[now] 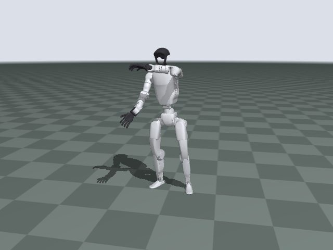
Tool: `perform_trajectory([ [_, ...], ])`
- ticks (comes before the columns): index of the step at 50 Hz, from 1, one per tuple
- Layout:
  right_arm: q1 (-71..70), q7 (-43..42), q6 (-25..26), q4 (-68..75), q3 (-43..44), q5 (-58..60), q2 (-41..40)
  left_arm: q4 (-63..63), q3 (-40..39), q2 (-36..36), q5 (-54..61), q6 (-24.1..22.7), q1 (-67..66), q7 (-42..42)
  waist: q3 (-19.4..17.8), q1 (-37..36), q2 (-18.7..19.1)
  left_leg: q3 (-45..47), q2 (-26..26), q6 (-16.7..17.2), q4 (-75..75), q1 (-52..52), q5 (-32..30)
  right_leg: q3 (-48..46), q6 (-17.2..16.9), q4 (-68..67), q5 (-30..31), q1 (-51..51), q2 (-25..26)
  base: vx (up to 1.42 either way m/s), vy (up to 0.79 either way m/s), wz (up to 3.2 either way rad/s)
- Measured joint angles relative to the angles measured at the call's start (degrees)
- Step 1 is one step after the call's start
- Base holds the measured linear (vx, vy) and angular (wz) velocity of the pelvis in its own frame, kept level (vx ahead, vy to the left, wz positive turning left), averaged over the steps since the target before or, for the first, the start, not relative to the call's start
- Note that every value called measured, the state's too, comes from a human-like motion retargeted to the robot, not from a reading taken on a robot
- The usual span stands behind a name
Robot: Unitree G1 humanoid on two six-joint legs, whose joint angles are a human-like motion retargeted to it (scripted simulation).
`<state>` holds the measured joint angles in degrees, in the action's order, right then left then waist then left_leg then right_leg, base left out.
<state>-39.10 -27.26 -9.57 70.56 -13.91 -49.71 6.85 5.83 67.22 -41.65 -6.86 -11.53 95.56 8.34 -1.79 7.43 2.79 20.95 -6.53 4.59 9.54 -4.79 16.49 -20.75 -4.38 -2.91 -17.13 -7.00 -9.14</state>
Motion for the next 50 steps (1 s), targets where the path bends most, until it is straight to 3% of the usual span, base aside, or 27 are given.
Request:
perform_trajectory([
  [7,29.4,4.0,4.4,6.7,3.0,7.8,14.8,0.2,1.5,-1.2,-1.2,-1.2,-0.2,1.0,-1.3,3.4,0.5,2.0,0.4,-0.2,-1.1,-0.6,0.3,1.7,-2.2,0.4,0.1,1.1,-0.2,0.02,0.02,-0.27],
  [18,64.5,6.0,7.6,12.0,46.2,11.4,39.8,2.6,7.3,-10.3,-1.5,-2.1,4.9,0.2,-3.6,13.0,-1.0,4.7,0.6,1.2,-1.3,-0.5,0.0,3.9,-4.1,1.8,0.9,2.3,-0.3,0.01,0.01,-0.25],
  [25,72.8,2.5,6.8,16.0,57.4,9.2,48.3,7.3,6.4,-8.9,-1.7,-2.4,5.5,3.5,-4.3,14.8,-1.1,5.2,0.5,1.4,-1.4,0.0,-0.5,4.2,-4.7,1.9,1.6,3.1,-0.2,0.00,0.00,-0.03],
  [31,67.1,3.7,6.3,15.1,50.9,9.3,45.2,10.9,0.9,-3.5,-2.1,-2.1,1.4,3.2,-4.4,13.3,-0.5,3.6,0.6,1.5,-0.9,0.9,-0.5,2.7,-4.4,1.8,1.5,2.9,-0.3,-0.01,0.00,0.21],
  [37,49.3,3.7,5.6,14.3,37.8,5.7,35.8,12.8,-2.4,2.6,-4.9,-1.1,-3.3,0.8,-3.6,9.3,0.7,2.0,0.3,1.8,-0.4,1.2,-0.3,1.6,-2.9,1.6,0.9,2.0,-0.2,-0.01,-0.01,0.18],
  [45,12.2,7.2,4.8,11.0,11.0,-1.0,12.7,9.5,7.0,4.3,-14.1,-1.1,-2.2,-2.8,-0.9,3.8,2.9,2.4,-0.2,0.6,-0.7,0.1,-0.3,2.6,-1.0,0.9,0.5,1.8,0.5,0.00,0.00,0.00],
  [50,-7.5,6.8,0.7,1.4,3.9,-4.7,-1.8,5.5,9.4,3.0,-12.5,-1.0,-0.1,-2.9,0.6,1.5,3.5,1.5,-0.3,0.1,-0.7,0.2,-0.6,1.9,-0.2,0.8,0.3,1.2,0.6,0.00,-0.02,0.16],
])
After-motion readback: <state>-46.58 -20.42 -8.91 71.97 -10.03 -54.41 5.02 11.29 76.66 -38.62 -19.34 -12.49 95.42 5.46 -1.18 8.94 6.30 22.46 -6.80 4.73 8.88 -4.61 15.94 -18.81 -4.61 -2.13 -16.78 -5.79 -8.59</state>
